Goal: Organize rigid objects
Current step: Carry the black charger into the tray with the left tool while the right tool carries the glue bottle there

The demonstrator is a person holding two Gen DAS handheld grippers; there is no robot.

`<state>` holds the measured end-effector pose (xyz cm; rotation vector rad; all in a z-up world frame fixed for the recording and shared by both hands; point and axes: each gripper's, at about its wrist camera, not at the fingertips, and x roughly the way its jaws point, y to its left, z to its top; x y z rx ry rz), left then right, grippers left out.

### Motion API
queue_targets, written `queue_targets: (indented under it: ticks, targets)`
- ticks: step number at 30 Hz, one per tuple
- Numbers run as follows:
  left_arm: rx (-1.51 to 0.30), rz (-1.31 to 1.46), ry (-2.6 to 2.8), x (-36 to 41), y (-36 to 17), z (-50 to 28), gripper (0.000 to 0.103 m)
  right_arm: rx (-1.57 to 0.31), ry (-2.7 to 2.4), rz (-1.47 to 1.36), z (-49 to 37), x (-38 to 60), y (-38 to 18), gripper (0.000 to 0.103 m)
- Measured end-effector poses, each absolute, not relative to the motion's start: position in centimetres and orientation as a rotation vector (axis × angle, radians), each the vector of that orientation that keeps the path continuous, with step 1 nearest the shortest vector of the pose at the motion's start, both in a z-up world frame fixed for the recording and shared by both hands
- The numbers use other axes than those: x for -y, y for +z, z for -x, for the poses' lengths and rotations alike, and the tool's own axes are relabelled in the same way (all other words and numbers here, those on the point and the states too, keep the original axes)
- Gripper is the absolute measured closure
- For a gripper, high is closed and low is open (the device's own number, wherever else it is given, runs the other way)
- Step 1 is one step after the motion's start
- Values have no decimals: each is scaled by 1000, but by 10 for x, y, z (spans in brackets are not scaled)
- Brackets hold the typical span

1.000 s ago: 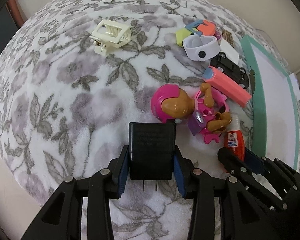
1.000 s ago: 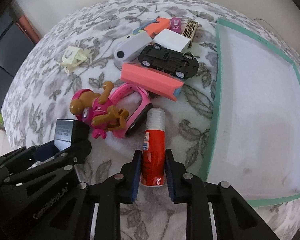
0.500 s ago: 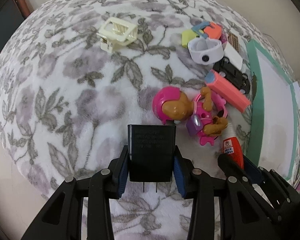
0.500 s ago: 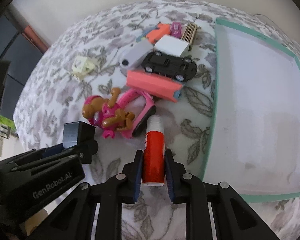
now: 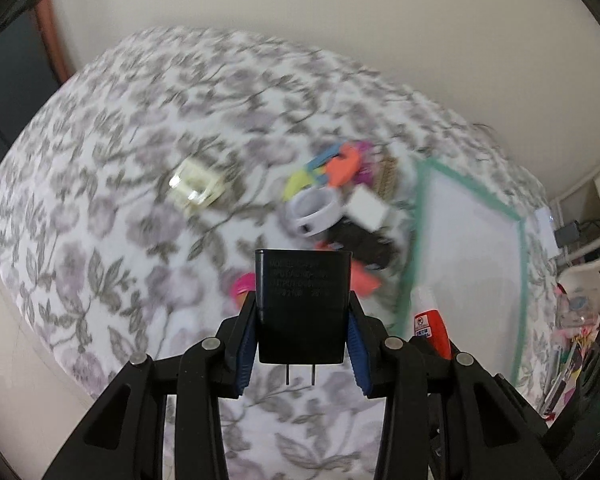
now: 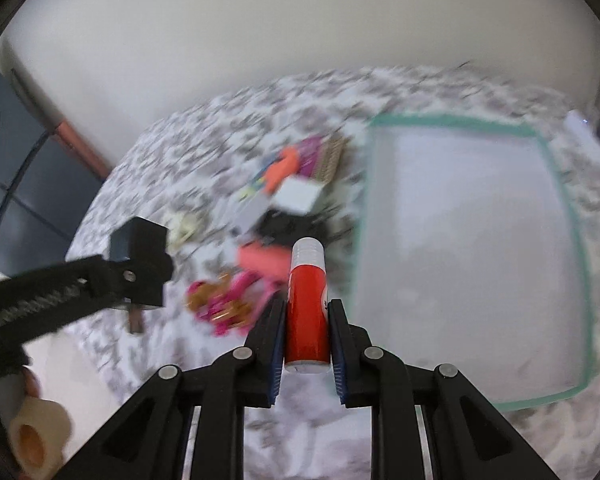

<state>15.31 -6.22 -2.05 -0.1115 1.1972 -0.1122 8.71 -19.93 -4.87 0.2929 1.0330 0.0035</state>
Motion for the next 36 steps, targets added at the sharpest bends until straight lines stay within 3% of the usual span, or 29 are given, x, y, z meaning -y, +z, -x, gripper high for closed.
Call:
queue_targets:
  ticks: [8,16,36]
  targets:
    - [-1145,19,-210,126,-3,-142,61,-1005,-256,-370,-69,281,-49,82]
    - [-1149,-34,-271,193,-23,-136,61,-996,-488,-413,-45,350,-55,81]
    - [-1251,-114,-330,229,-83,-126,61,-1109,-532,-426,-44,360,-90,81]
